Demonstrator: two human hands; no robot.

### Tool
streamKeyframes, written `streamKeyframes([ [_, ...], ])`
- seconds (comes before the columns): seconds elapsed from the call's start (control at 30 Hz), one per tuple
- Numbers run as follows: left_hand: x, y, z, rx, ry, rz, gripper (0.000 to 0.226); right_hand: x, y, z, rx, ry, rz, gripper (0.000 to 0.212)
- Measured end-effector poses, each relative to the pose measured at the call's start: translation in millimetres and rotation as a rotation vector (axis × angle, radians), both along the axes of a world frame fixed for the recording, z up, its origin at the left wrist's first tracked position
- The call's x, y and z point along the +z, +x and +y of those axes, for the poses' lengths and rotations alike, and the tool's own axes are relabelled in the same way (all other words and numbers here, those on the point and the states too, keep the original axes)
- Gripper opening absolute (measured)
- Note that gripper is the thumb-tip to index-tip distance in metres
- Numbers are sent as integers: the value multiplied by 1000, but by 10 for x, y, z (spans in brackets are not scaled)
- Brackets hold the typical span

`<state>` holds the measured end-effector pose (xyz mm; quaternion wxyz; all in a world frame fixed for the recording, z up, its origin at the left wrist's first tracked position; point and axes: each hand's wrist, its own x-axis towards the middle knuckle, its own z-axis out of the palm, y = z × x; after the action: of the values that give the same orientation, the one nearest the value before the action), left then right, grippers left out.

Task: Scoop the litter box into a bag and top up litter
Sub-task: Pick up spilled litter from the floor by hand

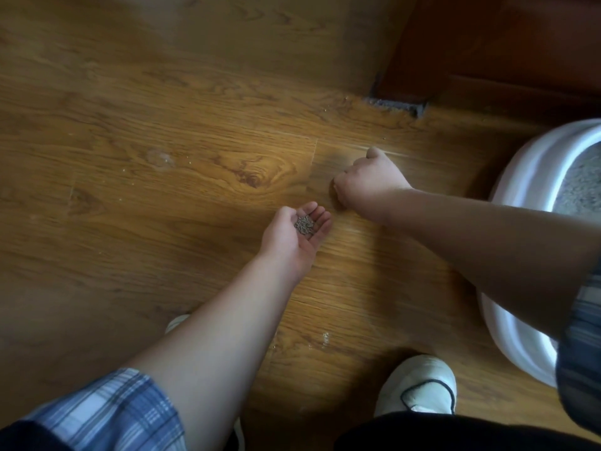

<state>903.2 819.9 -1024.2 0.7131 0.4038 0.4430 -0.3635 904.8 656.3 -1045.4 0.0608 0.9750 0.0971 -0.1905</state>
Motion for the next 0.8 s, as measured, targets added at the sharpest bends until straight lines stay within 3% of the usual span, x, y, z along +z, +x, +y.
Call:
streamKeyframes([
  [0.13,-72,-48,-58,10,4,22,31,183,-263,147,-42,241,-267,22],
  [0.2,-99,-96,-93,3,-12,43,22,265,-434,334,-54,339,-301,17],
  [0.27,-115,-160,-115,-39,-61,49,11,279,-578,494,-66,357,-273,16],
  [0.37,-153,-232,-116,-92,-56,86,20,269,-688,555,-105,334,-204,34],
  [0.6,-263,-246,-112,-76,-62,80,15,270,-675,466,-67,332,-126,15],
  [0.73,-251,-199,-98,-157,-45,94,24,318,-703,523,-89,390,-42,27],
  [0.8,-264,-174,-82,-109,-18,90,23,396,-664,466,-173,485,-24,19],
])
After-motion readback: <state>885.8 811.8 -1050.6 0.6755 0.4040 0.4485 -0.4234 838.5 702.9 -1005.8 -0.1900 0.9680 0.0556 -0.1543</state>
